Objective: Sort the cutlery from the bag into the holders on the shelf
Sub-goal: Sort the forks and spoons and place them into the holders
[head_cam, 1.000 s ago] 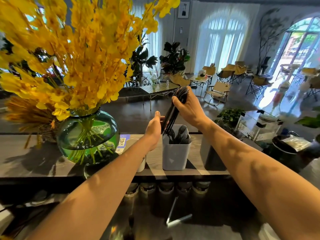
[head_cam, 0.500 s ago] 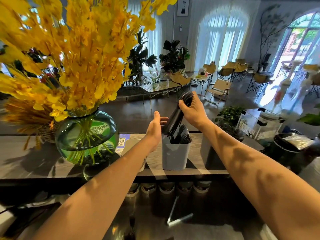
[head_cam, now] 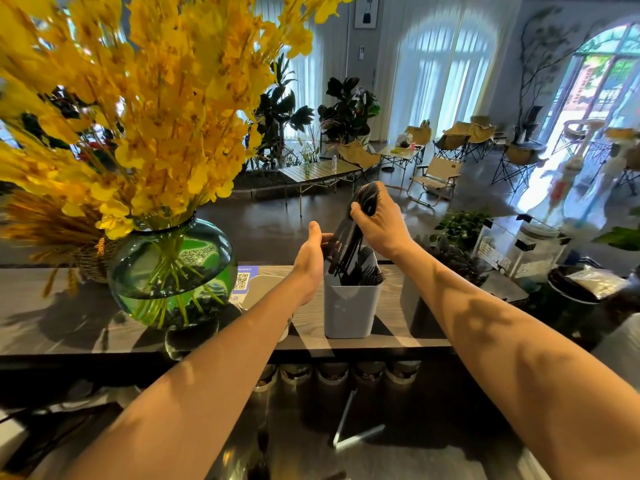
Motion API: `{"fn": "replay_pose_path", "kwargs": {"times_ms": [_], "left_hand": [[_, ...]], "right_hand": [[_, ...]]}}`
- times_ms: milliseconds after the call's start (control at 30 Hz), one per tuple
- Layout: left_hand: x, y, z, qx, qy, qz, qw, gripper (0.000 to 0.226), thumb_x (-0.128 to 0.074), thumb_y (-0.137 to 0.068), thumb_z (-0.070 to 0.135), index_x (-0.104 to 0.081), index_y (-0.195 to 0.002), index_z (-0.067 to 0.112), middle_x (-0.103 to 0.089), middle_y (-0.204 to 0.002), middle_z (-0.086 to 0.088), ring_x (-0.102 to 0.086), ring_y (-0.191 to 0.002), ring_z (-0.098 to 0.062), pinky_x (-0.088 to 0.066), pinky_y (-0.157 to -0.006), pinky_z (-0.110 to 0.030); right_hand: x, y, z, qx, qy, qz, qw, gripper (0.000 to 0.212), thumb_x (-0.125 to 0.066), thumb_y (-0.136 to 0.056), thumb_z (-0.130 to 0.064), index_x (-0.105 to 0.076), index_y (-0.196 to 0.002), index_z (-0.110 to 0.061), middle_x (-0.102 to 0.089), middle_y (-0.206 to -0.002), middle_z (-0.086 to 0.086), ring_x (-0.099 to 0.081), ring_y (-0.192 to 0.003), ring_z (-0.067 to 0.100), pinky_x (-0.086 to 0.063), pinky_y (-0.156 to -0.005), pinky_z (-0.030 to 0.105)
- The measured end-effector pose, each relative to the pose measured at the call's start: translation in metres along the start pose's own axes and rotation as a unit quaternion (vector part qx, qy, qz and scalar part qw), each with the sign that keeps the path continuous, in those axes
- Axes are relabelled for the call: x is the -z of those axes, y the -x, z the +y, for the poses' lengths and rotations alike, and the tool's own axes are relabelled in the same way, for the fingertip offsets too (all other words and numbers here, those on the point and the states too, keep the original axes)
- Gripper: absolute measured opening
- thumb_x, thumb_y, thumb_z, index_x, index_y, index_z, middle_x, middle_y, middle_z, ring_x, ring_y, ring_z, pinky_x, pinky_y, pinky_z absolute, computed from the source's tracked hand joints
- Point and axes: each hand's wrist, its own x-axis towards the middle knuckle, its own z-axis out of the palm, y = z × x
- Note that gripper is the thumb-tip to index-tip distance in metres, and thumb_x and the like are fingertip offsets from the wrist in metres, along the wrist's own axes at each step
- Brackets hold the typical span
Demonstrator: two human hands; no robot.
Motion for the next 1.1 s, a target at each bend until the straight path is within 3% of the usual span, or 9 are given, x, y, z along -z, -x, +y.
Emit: {"fn": "replay_pose_path", "kwargs": {"times_ms": [133, 333, 467, 633, 767, 833, 933, 1100], "left_hand": [[-0.002, 0.003, -0.001, -0.009, -0.004, -0.010, 1.000, 0.064, -0.016, -0.108, 0.054, -0.068, -0.104, 0.016, -0.070, -0.092, -0.001, -0.062, -0.086, -0.011, -0.041, -0.074, -0.027], [0.002, 0.000, 0.001, -0.012, 0.017, -0.006, 1.000, 0.076, -0.015, -0.107, 0.056, -0.067, -0.121, 0.002, -0.072, -0.114, -0.017, -0.066, -0.098, -0.022, -0.048, -0.080, -0.032], [0.000, -0.001, 0.001, -0.019, 0.007, -0.021, 1.000, 0.076, -0.014, -0.107, 0.056, -0.068, -0.120, 0.004, -0.073, -0.112, -0.016, -0.067, -0.098, -0.020, -0.047, -0.080, -0.032], [-0.001, 0.001, 0.006, -0.011, 0.012, -0.019, 1.000, 0.075, -0.016, -0.107, 0.058, -0.068, -0.119, 0.005, -0.074, -0.110, -0.013, -0.067, -0.103, -0.023, -0.047, -0.088, -0.036], [-0.008, 0.004, 0.006, -0.006, -0.008, -0.040, 0.999, 0.074, -0.016, -0.106, 0.059, -0.070, -0.117, 0.008, -0.075, -0.109, -0.011, -0.068, -0.107, -0.024, -0.051, -0.093, -0.036], [-0.011, 0.007, 0.004, -0.004, -0.017, -0.052, 0.999, 0.072, -0.016, -0.107, 0.056, -0.068, -0.121, 0.008, -0.074, -0.109, -0.010, -0.069, -0.102, -0.020, -0.052, -0.083, -0.030], [-0.012, 0.007, 0.001, -0.011, -0.019, -0.054, 0.998, 0.068, -0.016, -0.109, 0.052, -0.066, -0.125, 0.008, -0.073, -0.107, -0.007, -0.069, -0.094, -0.012, -0.052, -0.069, -0.019], [-0.006, 0.002, -0.001, -0.022, -0.035, -0.046, 0.998, 0.064, -0.018, -0.109, 0.051, -0.067, -0.126, 0.013, -0.072, -0.110, -0.007, -0.068, -0.098, -0.013, -0.051, -0.063, -0.014]], "right_hand": [[-0.003, 0.000, -0.004, -0.012, 0.024, 0.003, 1.000, 0.027, -0.059, -0.099, -0.026, -0.047, -0.116, -0.011, -0.064, -0.083, -0.003, -0.064, -0.070, 0.015, -0.055, -0.067, 0.040], [0.001, 0.003, 0.005, -0.043, -0.055, 0.039, 0.997, 0.018, -0.062, -0.096, -0.020, -0.048, -0.107, -0.017, -0.065, -0.087, 0.002, -0.069, -0.078, 0.022, -0.061, -0.074, 0.048], [0.004, 0.005, 0.006, -0.036, -0.063, 0.044, 0.996, 0.017, -0.062, -0.097, -0.017, -0.050, -0.107, -0.014, -0.063, -0.085, 0.000, -0.068, -0.076, 0.017, -0.062, -0.069, 0.037], [0.007, 0.002, 0.007, -0.034, -0.072, 0.063, 0.995, 0.016, -0.061, -0.097, -0.013, -0.051, -0.109, -0.008, -0.061, -0.083, -0.003, -0.061, -0.064, -0.006, -0.049, -0.055, 0.013], [0.008, 0.005, 0.004, -0.008, -0.040, 0.023, 0.999, 0.017, -0.061, -0.097, -0.015, -0.049, -0.109, -0.011, -0.063, -0.083, -0.005, -0.062, -0.066, 0.000, -0.044, -0.055, 0.008], [0.004, 0.009, 0.002, 0.007, -0.013, -0.009, 1.000, 0.020, -0.061, -0.096, -0.017, -0.049, -0.111, -0.015, -0.066, -0.084, -0.002, -0.064, -0.069, 0.006, -0.045, -0.055, 0.010], [-0.005, 0.011, 0.003, 0.005, 0.000, -0.041, 0.999, 0.023, -0.064, -0.094, -0.022, -0.050, -0.112, -0.017, -0.069, -0.087, 0.002, -0.067, -0.076, 0.017, -0.054, -0.068, 0.029], [-0.012, 0.010, 0.012, -0.048, 0.022, -0.128, 0.990, 0.038, -0.076, -0.087, -0.026, -0.052, -0.116, -0.018, -0.067, -0.102, 0.005, -0.065, -0.092, 0.021, -0.054, -0.080, 0.036]]}}
